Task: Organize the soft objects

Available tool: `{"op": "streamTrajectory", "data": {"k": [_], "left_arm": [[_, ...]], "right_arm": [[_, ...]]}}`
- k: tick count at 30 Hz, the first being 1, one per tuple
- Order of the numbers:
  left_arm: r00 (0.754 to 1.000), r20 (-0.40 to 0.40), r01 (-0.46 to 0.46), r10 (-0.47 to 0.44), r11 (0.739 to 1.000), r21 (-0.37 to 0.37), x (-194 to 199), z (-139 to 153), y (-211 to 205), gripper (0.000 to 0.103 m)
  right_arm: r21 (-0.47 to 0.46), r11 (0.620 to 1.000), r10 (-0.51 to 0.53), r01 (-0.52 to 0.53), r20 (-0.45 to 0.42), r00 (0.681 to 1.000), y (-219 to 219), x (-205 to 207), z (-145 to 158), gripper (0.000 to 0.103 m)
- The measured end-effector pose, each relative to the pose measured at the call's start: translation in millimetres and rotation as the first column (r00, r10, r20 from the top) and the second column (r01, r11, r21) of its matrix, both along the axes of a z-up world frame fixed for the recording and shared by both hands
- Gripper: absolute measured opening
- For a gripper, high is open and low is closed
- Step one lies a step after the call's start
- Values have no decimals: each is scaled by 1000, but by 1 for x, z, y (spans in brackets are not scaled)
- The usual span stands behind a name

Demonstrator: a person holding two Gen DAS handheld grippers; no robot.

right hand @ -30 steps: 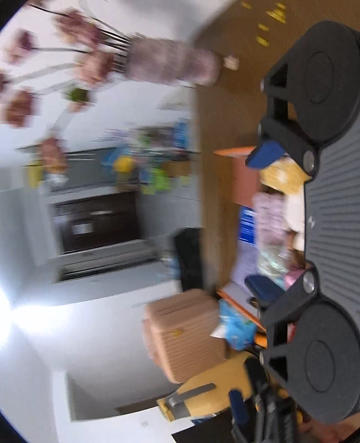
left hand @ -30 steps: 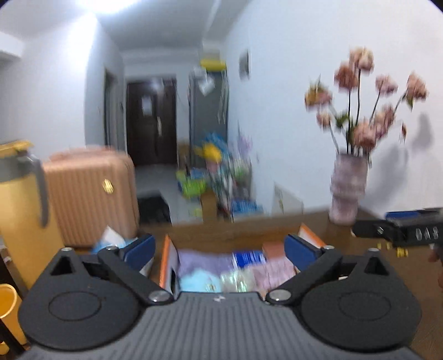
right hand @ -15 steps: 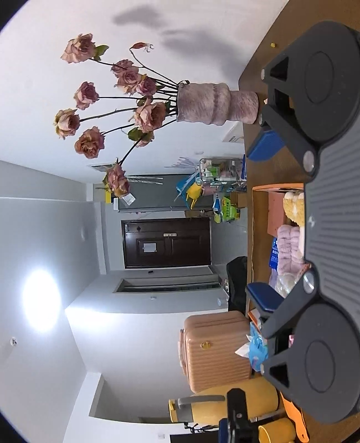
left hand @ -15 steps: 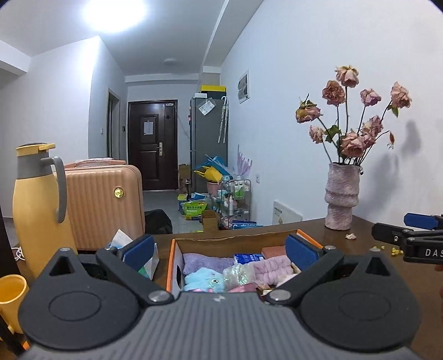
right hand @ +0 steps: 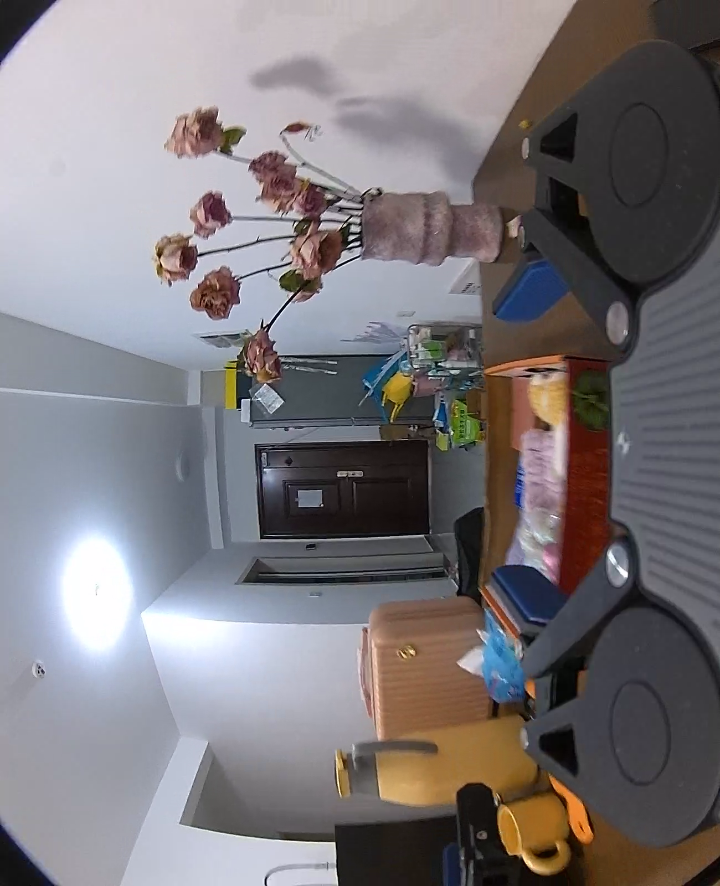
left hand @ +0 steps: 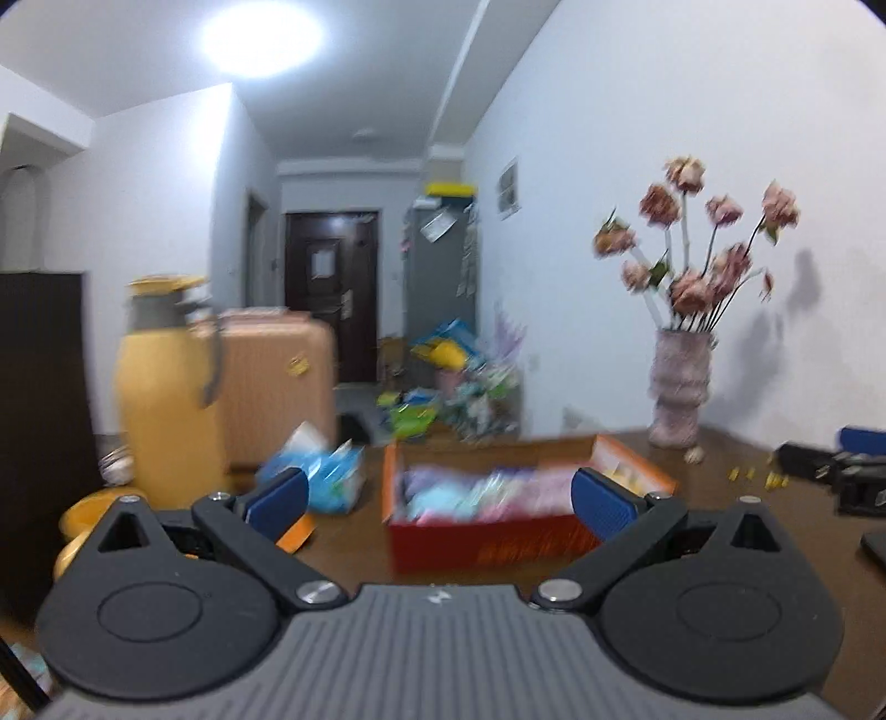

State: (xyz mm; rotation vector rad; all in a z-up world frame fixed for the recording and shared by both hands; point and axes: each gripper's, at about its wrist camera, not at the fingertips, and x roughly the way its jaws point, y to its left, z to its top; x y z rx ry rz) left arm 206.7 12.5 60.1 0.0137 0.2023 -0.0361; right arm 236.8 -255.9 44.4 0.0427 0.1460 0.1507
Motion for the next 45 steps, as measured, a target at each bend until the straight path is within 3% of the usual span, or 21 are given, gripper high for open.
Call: {"op": "streamTrajectory", "data": {"k": [5, 7, 9, 13, 15, 19, 45], "left_arm": [[1000, 27, -4, 4, 1000, -27, -86, -19, 15, 103], [997, 51, -51, 51, 999, -1, -114, -33, 15, 103], [993, 35, -110, 109, 994, 16, -133, -45, 11, 103], [998, -19, -57, 58, 998, 33, -151, -56, 5, 103], [998, -19, -61, 61, 998, 32, -155, -55, 5, 103], [998, -5, -69, 69, 998, 2, -158, -52, 8, 103], [999, 19, -47, 46, 999, 23, -161, -47, 4, 103]], "right_arm": [[-24, 1000, 13, -14, -38, 999, 2, -82, -13, 96], [-16, 999, 37, -37, -22, 999, 3, -116, -20, 103], [-4, 999, 47, -47, 2, 999, 4, -148, -30, 103], [68, 997, 25, -26, 5, 1000, 9, -183, -46, 103], [49, 997, 67, -66, -7, 998, 16, -187, -47, 103], [8, 999, 50, -50, -9, 999, 26, -191, -49, 103], [32, 998, 47, -46, -32, 998, 24, -185, -55, 103]]}}
